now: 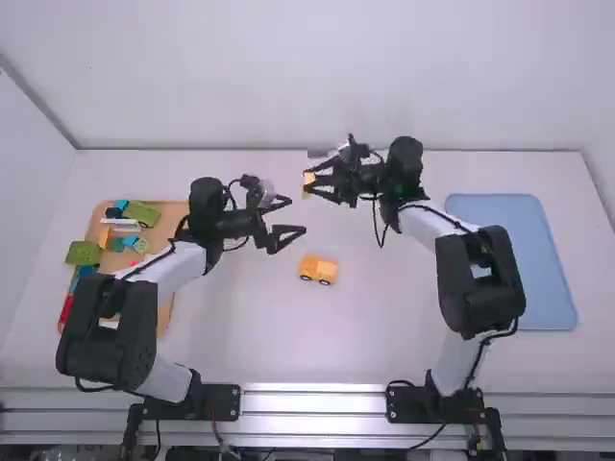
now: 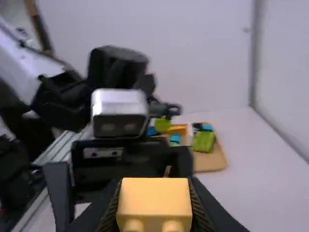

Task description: Assemble lego blocks to make yellow taxi

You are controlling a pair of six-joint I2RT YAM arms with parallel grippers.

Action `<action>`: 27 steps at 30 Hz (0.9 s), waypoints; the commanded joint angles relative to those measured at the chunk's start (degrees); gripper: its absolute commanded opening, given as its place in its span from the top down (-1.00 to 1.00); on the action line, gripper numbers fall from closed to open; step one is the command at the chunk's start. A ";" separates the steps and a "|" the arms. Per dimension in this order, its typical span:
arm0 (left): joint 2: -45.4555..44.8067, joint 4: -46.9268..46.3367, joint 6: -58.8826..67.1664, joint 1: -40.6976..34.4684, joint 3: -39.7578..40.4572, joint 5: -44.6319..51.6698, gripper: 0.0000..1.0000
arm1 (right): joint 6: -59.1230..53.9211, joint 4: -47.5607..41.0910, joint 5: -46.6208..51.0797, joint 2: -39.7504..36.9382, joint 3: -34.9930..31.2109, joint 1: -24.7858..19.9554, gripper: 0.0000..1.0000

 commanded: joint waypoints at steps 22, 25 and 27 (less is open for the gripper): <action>-11.76 -19.80 0.76 -0.50 1.42 -48.59 -0.98 | -28.59 -81.18 64.98 -6.27 11.82 8.35 0.94; -18.14 -24.44 0.74 -0.55 1.40 -53.77 -0.98 | -28.87 -80.91 65.00 -6.08 12.70 9.07 0.94; -24.17 -28.92 0.48 -0.37 1.31 -57.51 -0.98 | -29.90 -81.15 65.00 -6.08 14.19 9.92 0.94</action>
